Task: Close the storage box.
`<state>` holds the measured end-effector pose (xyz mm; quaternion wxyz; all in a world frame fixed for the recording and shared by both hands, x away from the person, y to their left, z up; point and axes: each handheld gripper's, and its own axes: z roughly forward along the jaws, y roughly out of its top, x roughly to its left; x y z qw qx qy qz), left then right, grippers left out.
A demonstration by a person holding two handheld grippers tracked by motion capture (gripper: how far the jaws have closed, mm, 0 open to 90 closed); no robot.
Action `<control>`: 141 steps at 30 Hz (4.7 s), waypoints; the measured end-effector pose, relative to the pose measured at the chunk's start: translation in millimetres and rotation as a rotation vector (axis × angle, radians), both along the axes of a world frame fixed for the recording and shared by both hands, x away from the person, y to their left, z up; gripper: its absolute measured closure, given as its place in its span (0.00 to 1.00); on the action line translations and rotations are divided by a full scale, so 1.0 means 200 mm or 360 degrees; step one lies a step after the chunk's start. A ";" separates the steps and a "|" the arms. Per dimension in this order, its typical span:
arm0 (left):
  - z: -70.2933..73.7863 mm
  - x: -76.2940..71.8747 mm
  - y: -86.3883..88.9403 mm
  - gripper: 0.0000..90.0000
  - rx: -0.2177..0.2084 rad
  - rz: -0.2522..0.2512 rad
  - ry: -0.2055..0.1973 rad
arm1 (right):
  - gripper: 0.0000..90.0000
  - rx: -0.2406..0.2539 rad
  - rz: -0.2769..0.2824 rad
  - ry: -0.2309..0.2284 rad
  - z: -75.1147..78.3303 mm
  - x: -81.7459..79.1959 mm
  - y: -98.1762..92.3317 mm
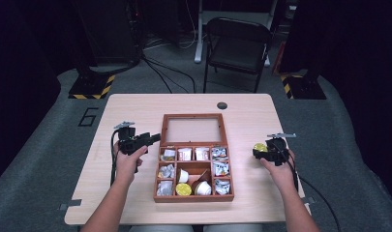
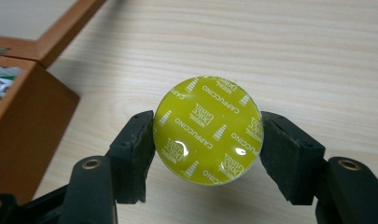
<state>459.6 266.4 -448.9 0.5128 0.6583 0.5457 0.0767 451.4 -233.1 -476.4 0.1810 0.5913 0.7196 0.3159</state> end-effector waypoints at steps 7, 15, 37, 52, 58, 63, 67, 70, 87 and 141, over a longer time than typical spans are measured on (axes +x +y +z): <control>0.00 0.00 0.01 0.41 -0.0004 0.0009 -0.0002 | 0.41 -0.0028 -0.0078 0.0045 -0.03 0.01 -0.03; 0.00 0.00 0.01 0.41 -0.0013 0.0018 0.0001 | 0.41 -0.0035 -0.0106 0.0072 -0.06 0.02 -0.05; 0.00 0.00 0.02 0.41 -0.0016 0.0028 0.0006 | 0.34 -0.0005 -0.0085 0.0001 -0.06 0.01 -0.03; 0.00 0.02 0.00 0.40 0.0022 -0.0015 0.0015 | 0.33 0.0159 -0.0027 -0.0094 0.06 -0.03 -0.01; -0.01 0.02 -0.01 0.38 0.0024 -0.0020 0.0019 | 0.31 0.0213 0.0060 -0.0157 0.15 -0.05 0.06; 0.00 0.02 -0.01 0.37 0.0010 -0.0024 0.0022 | 0.35 0.0192 0.0122 -0.0168 0.18 -0.04 0.12; -0.01 0.03 0.00 0.37 0.0027 -0.0020 0.0021 | 0.37 0.0170 0.0165 -0.0159 0.19 -0.02 0.16; -0.02 0.04 -0.01 0.38 0.0023 -0.0016 0.0035 | 0.38 0.0179 0.0179 -0.0143 0.20 -0.01 0.19; -0.02 0.05 -0.04 0.40 0.0053 -0.0047 0.0053 | 0.41 0.0181 0.0300 -0.0124 0.27 0.05 0.36; -0.23 0.25 -0.14 0.40 0.0122 -0.0037 0.0259 | 0.37 0.0175 0.0331 0.0023 0.06 0.31 0.54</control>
